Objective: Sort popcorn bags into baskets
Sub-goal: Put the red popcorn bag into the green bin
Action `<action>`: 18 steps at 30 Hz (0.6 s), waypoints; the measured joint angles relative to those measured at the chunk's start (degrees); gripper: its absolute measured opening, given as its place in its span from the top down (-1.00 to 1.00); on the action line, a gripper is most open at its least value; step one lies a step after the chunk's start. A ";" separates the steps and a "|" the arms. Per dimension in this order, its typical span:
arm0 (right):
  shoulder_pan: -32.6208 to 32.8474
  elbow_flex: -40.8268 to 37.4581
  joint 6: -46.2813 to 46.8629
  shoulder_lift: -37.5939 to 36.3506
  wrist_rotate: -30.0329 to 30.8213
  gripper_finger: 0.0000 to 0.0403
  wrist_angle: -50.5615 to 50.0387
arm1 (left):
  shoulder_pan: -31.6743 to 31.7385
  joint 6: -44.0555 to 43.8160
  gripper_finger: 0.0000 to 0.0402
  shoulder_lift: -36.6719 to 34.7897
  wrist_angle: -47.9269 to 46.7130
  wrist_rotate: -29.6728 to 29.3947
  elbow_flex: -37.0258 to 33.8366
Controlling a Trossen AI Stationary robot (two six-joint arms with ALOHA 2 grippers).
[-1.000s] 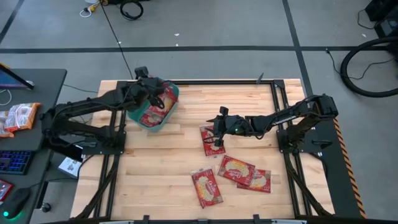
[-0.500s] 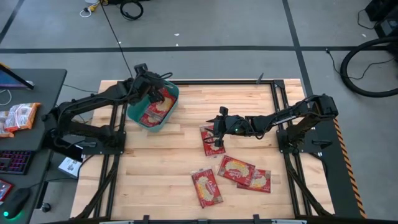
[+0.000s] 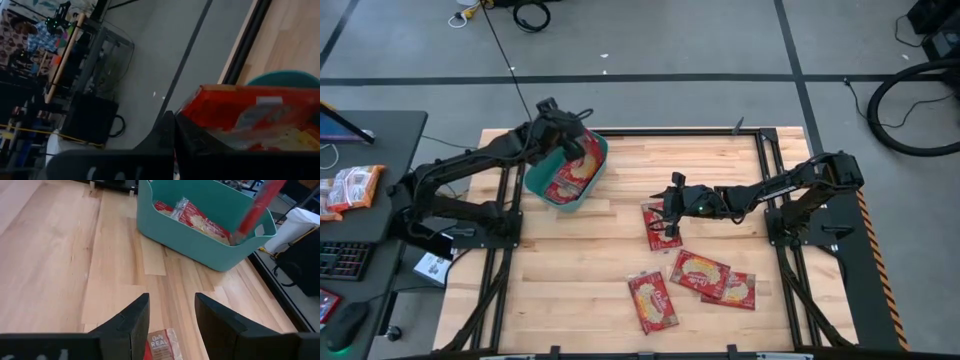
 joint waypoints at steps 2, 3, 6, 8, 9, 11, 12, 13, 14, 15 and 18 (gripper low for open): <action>-0.02 0.00 -0.24 0.00 0.02 0.19 0.02 | 0.44 -0.69 1.00 0.00 -0.01 0.64 -0.02; -0.02 0.00 -0.30 0.00 0.02 0.19 0.00 | 0.63 -1.20 1.00 0.00 -0.02 1.18 -0.02; -0.02 0.00 -0.41 0.00 0.02 0.19 -0.02 | 0.92 -1.30 1.00 0.00 -0.80 2.22 -0.04; -0.02 0.00 -0.31 0.00 -0.08 0.19 -0.07 | 0.92 -1.33 1.00 0.00 -2.76 4.15 -0.04; -0.02 0.00 -0.28 0.00 -0.33 0.19 -0.07 | 0.89 -1.57 1.00 0.00 -4.12 4.92 -0.06; 0.00 0.00 -0.28 0.00 -0.46 0.19 -0.09 | 0.82 -2.72 1.00 0.00 -7.51 6.14 -0.06; 0.00 0.00 -0.27 0.00 -0.46 0.19 -0.09 | 0.70 -3.37 0.99 0.00 -9.67 6.77 -0.06; 0.00 0.00 -0.26 0.00 -0.46 0.19 -0.09 | 0.52 -4.40 0.99 0.00 -12.03 7.16 -0.06; 0.00 0.00 -0.26 0.00 -0.46 0.19 -0.11 | 0.22 -5.32 0.99 0.00 -14.40 7.27 -0.06; -0.02 0.00 -0.26 0.00 -0.46 0.19 -0.11 | -0.23 -6.26 0.99 0.01 -16.76 7.29 -0.07; 0.00 0.00 -0.26 0.00 -0.46 0.19 -0.11 | -2.19 -8.81 0.98 0.02 -22.83 7.23 -0.08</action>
